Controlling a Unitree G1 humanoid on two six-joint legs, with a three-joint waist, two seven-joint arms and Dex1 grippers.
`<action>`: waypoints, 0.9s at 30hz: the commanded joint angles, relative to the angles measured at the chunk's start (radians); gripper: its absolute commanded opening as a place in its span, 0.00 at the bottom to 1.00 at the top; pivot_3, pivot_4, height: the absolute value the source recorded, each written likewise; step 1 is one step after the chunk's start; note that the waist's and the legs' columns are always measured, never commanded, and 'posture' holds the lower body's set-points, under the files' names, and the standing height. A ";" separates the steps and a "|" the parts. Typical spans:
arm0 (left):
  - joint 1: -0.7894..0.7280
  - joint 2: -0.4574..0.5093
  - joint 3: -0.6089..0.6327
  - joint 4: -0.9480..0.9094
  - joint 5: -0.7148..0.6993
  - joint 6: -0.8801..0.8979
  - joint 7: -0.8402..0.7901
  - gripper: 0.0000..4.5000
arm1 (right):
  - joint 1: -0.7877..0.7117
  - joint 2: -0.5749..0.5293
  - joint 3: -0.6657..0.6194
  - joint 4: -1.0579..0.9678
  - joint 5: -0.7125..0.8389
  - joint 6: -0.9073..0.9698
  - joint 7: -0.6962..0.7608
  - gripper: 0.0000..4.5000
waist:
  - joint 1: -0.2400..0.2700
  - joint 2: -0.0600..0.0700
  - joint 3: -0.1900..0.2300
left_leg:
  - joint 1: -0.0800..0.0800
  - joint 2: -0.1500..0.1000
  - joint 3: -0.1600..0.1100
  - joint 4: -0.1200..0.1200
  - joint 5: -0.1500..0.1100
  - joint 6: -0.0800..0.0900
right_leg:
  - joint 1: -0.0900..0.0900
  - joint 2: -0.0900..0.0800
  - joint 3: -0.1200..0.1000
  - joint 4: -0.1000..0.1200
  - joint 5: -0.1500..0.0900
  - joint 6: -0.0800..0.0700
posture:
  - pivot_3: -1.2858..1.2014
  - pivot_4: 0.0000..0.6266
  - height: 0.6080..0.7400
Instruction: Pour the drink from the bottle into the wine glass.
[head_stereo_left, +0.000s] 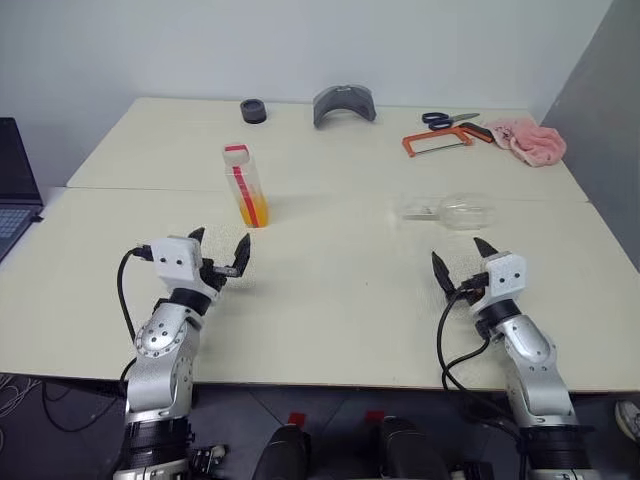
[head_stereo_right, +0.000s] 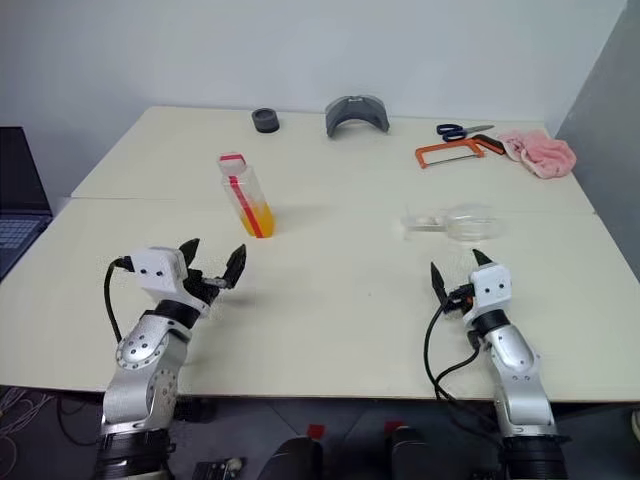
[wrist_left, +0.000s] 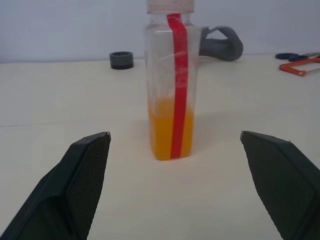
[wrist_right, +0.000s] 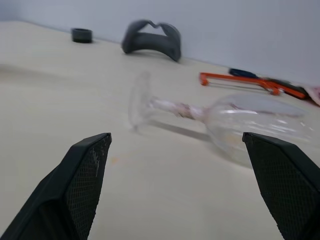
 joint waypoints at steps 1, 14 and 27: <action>-0.068 -0.012 -0.009 0.001 0.035 0.029 0.065 0.99 | -0.040 -0.060 0.025 -0.158 0.112 0.131 0.112 1.00 | 0.001 0.000 0.000 | 0.000 0.000 0.000 0.000 0.000 0.000 | 0.000 0.000 0.000 0.000 0.000 0.000 | 0.52 0.24 1.00; -0.303 -0.020 -0.049 0.200 0.088 0.077 0.112 0.99 | -0.130 -0.163 0.071 -0.330 0.247 0.416 0.220 1.00 | 0.001 0.000 0.000 | -0.001 -0.001 -0.001 0.001 0.000 0.000 | 0.000 0.000 -0.001 0.000 0.000 0.000 | 0.52 0.24 1.00; -0.504 -0.011 -0.040 0.467 0.116 -0.006 0.144 0.99 | -0.235 -0.194 0.083 -0.319 0.297 0.509 0.288 1.00 | 0.001 -0.001 0.000 | -0.002 -0.002 -0.001 0.001 0.000 0.000 | -0.001 0.000 -0.002 0.000 0.000 0.000 | 0.52 0.24 1.00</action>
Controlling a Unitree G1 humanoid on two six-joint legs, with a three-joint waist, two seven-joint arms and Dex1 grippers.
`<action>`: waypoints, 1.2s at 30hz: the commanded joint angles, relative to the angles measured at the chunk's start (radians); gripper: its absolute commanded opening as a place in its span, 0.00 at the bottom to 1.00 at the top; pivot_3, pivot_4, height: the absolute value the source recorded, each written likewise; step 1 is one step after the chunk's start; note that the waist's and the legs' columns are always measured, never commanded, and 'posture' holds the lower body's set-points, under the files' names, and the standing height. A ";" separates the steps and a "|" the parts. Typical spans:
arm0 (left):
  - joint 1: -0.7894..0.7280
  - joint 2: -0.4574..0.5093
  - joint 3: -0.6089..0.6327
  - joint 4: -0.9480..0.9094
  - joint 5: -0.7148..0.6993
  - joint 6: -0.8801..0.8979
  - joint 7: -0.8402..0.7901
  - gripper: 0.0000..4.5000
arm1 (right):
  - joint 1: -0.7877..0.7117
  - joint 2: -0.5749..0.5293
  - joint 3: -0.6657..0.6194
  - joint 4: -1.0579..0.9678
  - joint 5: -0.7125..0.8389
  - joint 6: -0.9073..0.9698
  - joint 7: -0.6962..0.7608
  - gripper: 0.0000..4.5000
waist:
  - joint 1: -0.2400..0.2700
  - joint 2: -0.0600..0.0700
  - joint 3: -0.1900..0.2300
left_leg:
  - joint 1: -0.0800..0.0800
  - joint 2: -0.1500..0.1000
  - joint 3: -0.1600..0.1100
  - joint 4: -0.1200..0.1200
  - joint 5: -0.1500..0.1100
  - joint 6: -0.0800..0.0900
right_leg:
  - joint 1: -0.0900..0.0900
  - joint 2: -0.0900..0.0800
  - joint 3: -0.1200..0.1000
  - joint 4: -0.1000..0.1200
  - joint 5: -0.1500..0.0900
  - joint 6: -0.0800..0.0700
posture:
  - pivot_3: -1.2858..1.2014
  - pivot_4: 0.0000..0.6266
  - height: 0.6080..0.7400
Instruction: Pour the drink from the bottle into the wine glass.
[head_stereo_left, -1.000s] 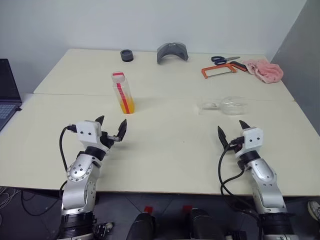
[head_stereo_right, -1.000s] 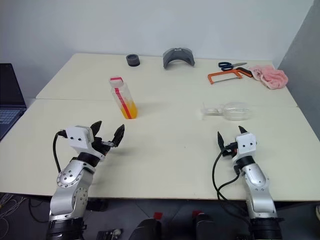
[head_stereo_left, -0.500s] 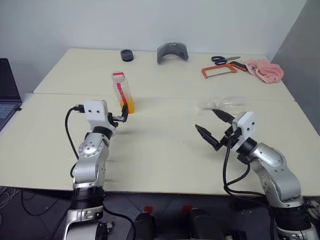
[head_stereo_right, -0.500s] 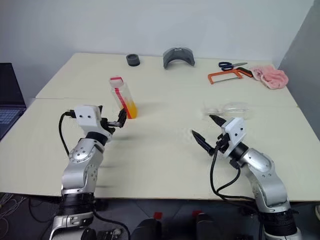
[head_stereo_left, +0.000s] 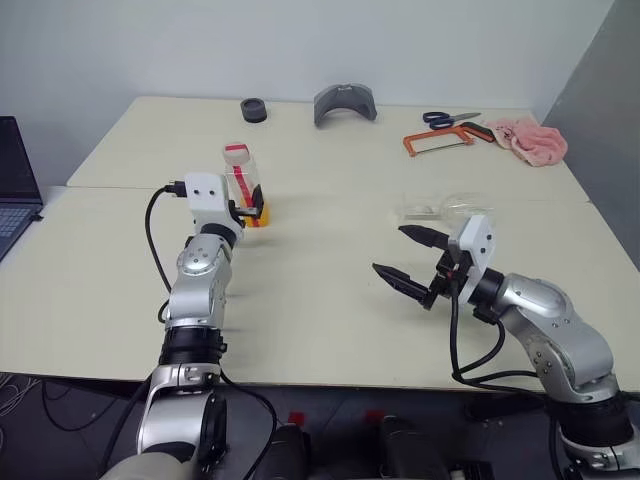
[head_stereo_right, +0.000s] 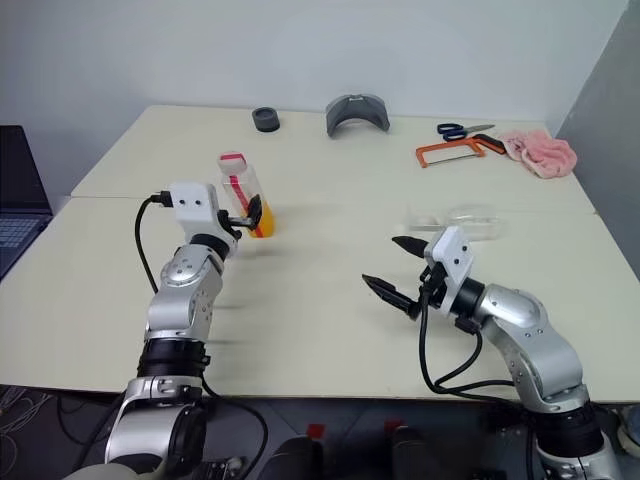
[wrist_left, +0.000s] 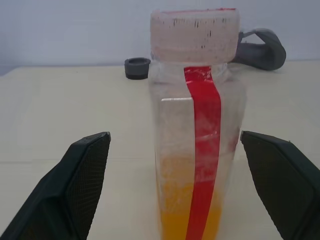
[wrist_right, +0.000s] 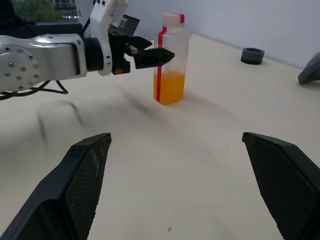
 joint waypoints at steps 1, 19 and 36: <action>-0.055 0.012 0.002 0.039 0.012 -0.046 -0.003 0.99 | -0.032 0.002 -0.010 -0.019 0.020 0.005 0.008 1.00 | 0.000 0.000 0.000 | 0.000 0.000 0.000 0.000 0.000 0.000 | 0.000 0.000 0.000 0.000 0.000 0.000 | 0.52 0.24 1.00; -0.274 0.008 -0.009 0.344 0.061 -0.135 0.063 0.99 | -0.070 0.002 -0.027 0.001 0.038 0.023 0.019 1.00 | 0.000 0.000 0.000 | -0.002 0.000 0.000 0.001 0.000 0.000 | -0.001 0.000 -0.001 0.000 0.000 0.000 | 0.52 0.24 1.00; -0.316 0.001 -0.028 0.411 0.075 -0.160 0.066 0.99 | -0.075 0.002 -0.040 0.015 0.044 0.028 0.014 1.00 | 0.000 0.000 0.000 | -0.002 -0.001 0.000 0.001 0.000 0.000 | -0.002 -0.001 -0.001 0.000 0.000 0.000 | 0.52 0.24 1.00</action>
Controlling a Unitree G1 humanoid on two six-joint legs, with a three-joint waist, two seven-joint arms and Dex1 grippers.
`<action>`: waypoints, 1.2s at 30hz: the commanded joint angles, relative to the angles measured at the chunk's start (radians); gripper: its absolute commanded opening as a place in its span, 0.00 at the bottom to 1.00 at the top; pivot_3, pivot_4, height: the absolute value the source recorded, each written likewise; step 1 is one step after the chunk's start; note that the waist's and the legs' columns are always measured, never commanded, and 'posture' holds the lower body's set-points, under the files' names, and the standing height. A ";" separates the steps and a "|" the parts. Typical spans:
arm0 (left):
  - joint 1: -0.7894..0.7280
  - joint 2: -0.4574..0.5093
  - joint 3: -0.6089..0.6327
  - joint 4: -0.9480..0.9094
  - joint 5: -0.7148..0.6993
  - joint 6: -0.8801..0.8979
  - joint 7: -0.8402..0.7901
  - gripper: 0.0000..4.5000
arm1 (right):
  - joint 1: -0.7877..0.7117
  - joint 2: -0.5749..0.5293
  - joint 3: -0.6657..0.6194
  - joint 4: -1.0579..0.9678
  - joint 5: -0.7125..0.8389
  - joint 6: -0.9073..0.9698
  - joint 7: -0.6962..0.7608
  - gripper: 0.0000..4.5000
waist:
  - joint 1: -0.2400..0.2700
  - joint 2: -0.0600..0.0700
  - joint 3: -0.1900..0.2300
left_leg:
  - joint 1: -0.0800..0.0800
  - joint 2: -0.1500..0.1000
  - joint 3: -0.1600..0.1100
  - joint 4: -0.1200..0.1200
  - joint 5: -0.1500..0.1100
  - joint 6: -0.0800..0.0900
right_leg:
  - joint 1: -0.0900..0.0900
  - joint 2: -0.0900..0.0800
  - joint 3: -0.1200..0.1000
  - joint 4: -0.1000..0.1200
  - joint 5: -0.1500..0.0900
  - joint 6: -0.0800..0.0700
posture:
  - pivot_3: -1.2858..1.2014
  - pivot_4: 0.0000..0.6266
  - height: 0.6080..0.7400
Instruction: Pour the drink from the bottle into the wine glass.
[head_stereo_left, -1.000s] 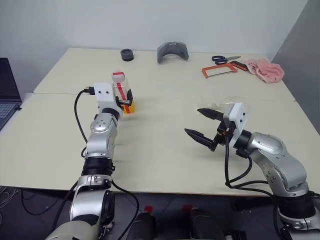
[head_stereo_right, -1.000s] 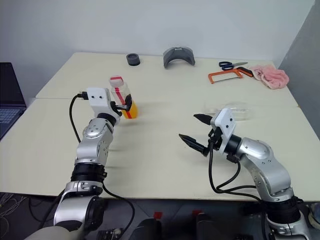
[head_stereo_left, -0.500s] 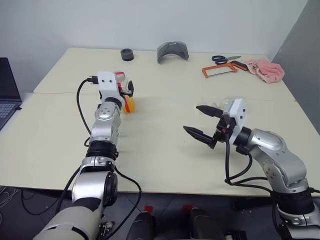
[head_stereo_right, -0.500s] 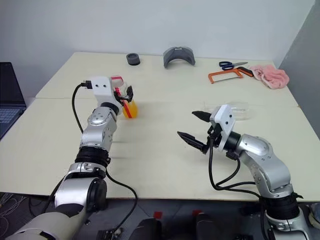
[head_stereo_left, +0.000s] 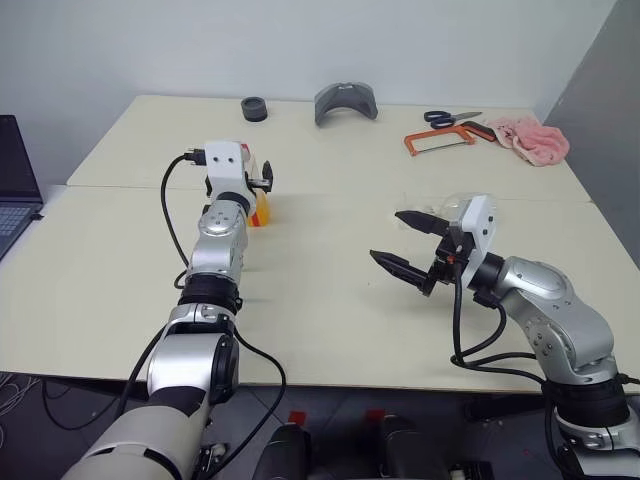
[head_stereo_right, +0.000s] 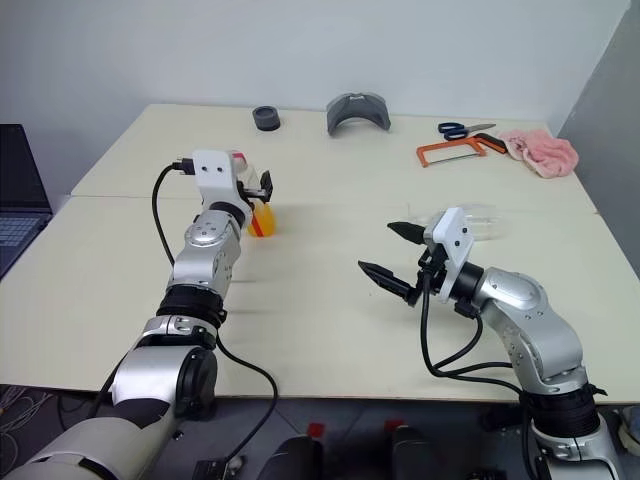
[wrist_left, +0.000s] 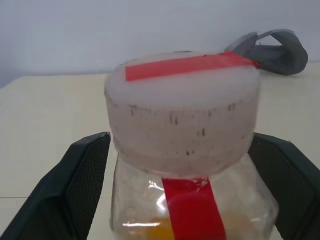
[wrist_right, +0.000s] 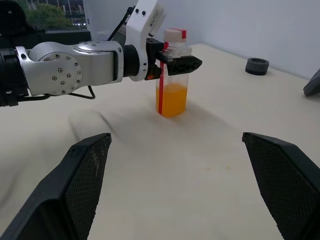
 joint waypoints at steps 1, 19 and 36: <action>-0.034 0.001 -0.005 -0.012 0.007 -0.020 -0.001 0.99 | -0.019 -0.003 -0.023 -0.020 0.013 -0.003 -0.002 1.00 | 0.000 0.000 0.000 | 0.000 0.000 0.000 0.000 0.000 0.000 | 0.000 0.000 0.000 0.000 0.000 0.000 | 0.52 0.24 1.00; 0.038 -0.019 0.012 -0.109 -0.040 -0.005 -0.041 0.42 | -0.024 0.005 -0.022 -0.028 0.011 -0.010 -0.009 1.00 | -0.001 0.000 0.000 | 0.000 0.000 0.000 0.000 0.000 0.000 | 0.000 0.000 0.000 0.000 0.000 0.000 | 0.52 0.24 1.00; 0.195 -0.074 -0.199 -0.439 -0.324 0.089 -0.899 0.39 | 0.098 -0.089 -0.143 -0.301 0.163 0.154 -0.091 1.00 | 0.000 0.000 0.000 | -0.003 0.000 0.000 0.001 0.001 -0.001 | 0.000 -0.001 -0.001 -0.001 0.000 0.000 | 0.52 0.24 1.00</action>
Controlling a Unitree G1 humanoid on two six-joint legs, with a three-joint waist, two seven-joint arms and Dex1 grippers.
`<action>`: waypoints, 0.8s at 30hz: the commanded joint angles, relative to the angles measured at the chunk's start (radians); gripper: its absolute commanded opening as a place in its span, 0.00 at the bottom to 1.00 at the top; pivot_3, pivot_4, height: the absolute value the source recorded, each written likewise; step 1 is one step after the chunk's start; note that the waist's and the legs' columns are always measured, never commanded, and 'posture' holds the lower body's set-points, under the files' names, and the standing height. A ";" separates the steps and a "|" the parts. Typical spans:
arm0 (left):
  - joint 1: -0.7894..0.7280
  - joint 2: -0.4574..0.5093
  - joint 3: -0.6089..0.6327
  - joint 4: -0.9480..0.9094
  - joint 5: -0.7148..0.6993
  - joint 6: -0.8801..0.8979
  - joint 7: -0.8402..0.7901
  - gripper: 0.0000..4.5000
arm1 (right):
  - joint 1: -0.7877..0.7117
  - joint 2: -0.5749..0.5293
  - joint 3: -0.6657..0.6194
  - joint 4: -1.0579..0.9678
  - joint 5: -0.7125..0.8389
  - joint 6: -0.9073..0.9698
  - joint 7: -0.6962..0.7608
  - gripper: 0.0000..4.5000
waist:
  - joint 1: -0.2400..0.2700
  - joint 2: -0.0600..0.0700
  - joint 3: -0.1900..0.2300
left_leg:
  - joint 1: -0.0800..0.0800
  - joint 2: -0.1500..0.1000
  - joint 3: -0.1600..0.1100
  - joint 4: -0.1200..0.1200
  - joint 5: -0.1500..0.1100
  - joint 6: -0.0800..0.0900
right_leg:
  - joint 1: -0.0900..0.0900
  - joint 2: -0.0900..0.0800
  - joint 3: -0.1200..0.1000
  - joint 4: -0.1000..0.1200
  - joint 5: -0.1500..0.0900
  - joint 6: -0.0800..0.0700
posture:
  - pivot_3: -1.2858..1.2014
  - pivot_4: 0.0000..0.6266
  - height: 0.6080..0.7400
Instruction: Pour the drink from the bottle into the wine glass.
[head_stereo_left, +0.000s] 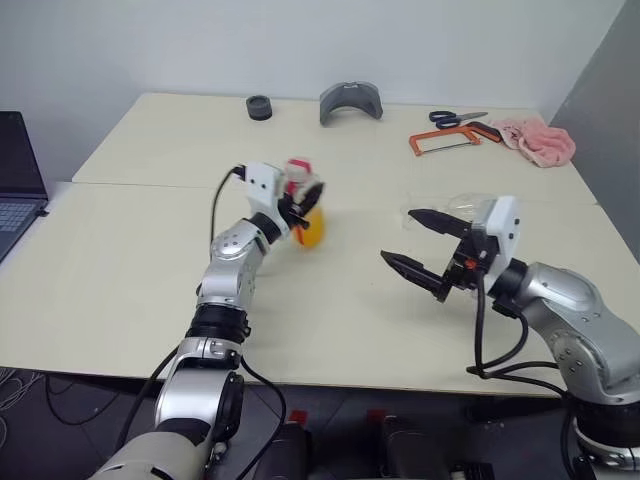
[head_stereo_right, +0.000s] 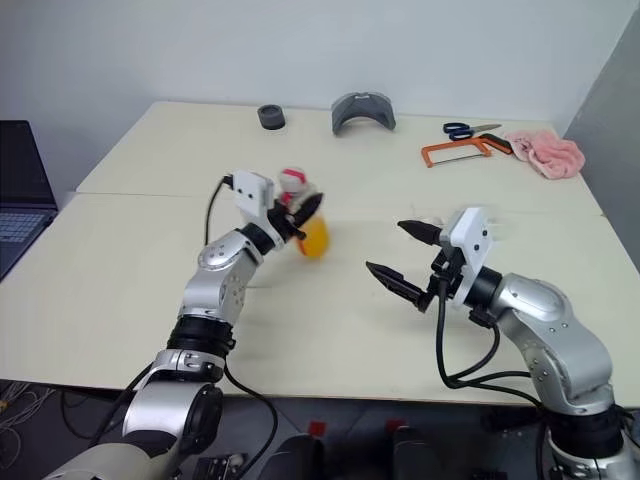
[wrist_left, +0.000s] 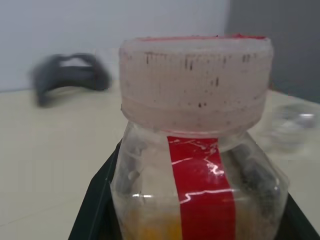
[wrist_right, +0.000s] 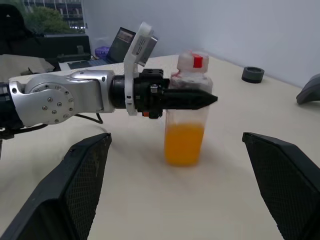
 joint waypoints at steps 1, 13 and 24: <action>-0.005 -0.015 -0.069 -0.117 -0.095 0.060 -0.230 0.39 | 0.003 -0.016 -0.042 -0.101 0.055 0.055 -0.053 1.00 | -0.001 0.000 0.000 | 0.000 0.000 0.000 0.000 0.000 0.001 | 0.000 0.000 0.000 0.000 0.000 0.000 | 0.52 0.24 1.00; -0.036 -0.044 -0.187 -0.082 -0.052 -0.006 -0.464 0.39 | -0.114 0.086 0.062 -0.120 0.014 0.189 -0.311 1.00 | -0.008 0.000 0.000 | 0.002 0.000 0.000 0.000 -0.001 0.002 | 0.000 0.002 0.001 0.001 0.000 0.000 | 0.52 0.24 1.00; -0.022 -0.048 -0.186 -0.075 -0.020 -0.030 -0.489 0.39 | -0.130 0.140 0.082 -0.081 -0.019 0.163 -0.328 0.92 | -0.004 0.000 0.000 | 0.001 0.000 0.000 0.000 -0.001 0.002 | 0.000 0.002 0.001 0.001 0.000 0.000 | 0.52 0.24 1.00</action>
